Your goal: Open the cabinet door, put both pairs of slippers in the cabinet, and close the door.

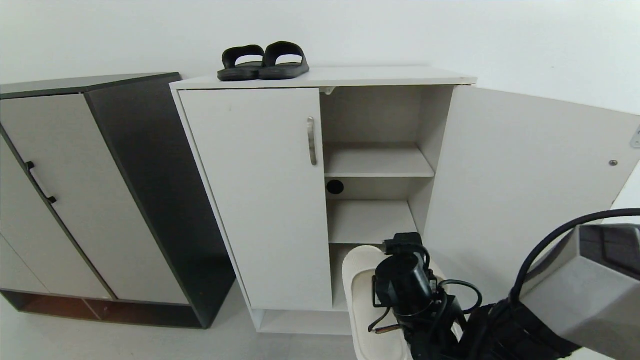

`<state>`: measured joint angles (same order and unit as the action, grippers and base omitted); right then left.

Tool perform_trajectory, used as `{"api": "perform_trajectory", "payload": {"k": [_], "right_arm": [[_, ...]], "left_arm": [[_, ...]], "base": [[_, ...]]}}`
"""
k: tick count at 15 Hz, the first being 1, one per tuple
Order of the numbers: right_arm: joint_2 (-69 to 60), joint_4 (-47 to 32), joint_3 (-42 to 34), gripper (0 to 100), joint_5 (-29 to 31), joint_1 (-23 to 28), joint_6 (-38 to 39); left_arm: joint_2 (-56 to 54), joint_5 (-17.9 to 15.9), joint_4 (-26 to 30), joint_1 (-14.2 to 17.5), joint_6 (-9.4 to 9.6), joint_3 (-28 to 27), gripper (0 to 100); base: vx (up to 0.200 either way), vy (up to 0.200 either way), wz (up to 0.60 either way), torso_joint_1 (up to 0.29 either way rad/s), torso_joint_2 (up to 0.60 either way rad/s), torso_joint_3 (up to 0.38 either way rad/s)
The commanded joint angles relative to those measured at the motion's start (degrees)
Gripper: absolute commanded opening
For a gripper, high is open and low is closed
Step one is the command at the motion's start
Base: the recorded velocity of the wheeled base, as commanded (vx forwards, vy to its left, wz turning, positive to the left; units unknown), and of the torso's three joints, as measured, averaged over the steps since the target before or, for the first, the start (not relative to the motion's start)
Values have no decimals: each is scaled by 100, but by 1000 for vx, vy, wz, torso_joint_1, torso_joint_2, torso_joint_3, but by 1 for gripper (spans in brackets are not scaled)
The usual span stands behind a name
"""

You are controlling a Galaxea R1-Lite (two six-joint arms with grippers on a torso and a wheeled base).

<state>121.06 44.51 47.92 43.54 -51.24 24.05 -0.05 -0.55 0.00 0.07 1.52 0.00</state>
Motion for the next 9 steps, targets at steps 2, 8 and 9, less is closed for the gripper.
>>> {"api": "perform_trajectory", "payload": {"k": [2,8,9], "right_arm": [[603,23,710,0,5,114,-182],[1051,287,1431,0,5,430,-753],[1130,541,1474,0,5,492,-999]], "left_arm": [[5,2,0,1,-3,0,0],[5,-7,9,1,6,0,0],[5,-7,9,1,-3,0,0]], "base": [[0,0,0,0,0,0],[0,0,0,2,3,-138],[0,0,0,-2,2,-193]]}}
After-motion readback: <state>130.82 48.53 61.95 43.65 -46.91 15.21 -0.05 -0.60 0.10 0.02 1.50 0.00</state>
